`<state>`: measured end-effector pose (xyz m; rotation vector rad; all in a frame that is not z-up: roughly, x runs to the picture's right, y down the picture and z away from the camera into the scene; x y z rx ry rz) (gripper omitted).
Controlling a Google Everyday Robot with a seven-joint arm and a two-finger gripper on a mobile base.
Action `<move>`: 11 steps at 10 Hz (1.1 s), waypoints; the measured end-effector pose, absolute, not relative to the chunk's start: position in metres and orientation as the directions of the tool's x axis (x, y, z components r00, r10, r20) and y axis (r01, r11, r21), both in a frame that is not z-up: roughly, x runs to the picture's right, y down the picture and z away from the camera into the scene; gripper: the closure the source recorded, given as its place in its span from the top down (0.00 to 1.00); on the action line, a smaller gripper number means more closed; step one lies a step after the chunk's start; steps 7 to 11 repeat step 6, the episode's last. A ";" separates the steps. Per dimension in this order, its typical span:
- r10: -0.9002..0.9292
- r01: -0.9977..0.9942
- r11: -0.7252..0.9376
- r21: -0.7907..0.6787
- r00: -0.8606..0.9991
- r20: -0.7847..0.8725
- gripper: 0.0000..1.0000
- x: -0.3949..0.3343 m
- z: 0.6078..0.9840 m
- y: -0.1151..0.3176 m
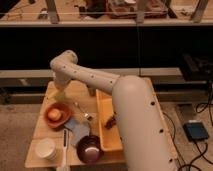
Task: Place banana in plastic cup
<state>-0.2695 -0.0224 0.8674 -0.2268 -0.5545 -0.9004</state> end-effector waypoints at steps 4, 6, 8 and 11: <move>-0.665 0.790 0.612 0.041 0.486 0.567 0.01 -0.273 0.874 -0.015; -0.657 0.785 0.618 0.037 0.490 0.574 0.08 -0.275 0.877 -0.013; -0.657 0.785 0.618 0.037 0.490 0.574 0.08 -0.275 0.877 -0.013; -0.657 0.785 0.618 0.037 0.490 0.574 0.08 -0.275 0.877 -0.013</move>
